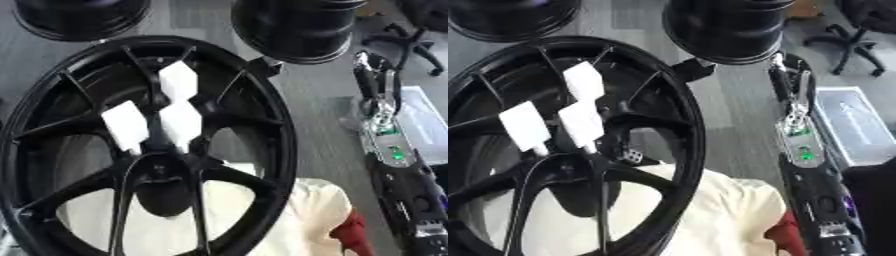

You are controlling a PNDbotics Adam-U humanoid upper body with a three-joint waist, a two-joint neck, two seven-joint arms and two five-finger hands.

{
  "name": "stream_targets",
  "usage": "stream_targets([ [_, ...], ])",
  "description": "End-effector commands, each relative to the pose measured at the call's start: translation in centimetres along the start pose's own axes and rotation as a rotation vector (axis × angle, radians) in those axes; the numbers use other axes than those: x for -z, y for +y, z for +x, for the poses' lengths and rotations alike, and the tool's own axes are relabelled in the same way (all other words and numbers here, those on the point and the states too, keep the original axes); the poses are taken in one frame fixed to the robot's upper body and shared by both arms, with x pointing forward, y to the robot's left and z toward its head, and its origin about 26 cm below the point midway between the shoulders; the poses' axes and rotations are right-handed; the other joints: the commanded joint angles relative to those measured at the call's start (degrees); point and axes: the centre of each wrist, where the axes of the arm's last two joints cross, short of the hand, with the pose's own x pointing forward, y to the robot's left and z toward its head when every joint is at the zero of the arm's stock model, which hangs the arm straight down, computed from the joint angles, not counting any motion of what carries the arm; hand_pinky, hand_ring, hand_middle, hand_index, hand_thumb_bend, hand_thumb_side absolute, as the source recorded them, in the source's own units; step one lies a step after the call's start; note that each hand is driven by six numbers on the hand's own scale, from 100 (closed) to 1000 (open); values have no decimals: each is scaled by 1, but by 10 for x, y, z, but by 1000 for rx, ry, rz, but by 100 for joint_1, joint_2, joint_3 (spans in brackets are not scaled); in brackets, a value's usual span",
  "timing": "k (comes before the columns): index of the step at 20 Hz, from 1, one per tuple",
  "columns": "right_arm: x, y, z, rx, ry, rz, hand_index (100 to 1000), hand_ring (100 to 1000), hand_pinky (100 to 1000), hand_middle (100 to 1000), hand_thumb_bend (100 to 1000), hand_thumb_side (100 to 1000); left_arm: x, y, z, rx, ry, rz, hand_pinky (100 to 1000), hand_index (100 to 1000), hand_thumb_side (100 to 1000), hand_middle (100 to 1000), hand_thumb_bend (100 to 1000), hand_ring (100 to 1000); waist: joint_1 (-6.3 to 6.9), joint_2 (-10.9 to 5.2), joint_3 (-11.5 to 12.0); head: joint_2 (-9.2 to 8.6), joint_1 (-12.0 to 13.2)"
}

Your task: Pull the pin out of the wheel hub.

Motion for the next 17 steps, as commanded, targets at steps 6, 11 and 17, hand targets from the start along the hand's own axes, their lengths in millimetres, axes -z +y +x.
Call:
stream_targets([
  [6,9,-5,16,19,-51,-20,786,725,834,713,100,638,7,-39,74,-465,-497,266,731,748,847,637,100,686,-51,-102,-53,-53,95],
  [11,8,0,20,48,-63,-21,787,726,834,713,100,629,15,-93,102,-785,-667,161,742,772,882,664,136,700,-151,-79,-98,-61,195],
  [17,6,4,24,70,-71,-17,786,725,834,713,100,621,27,-139,107,-904,-685,78,754,789,912,679,184,710,-262,-72,-110,-63,319],
])
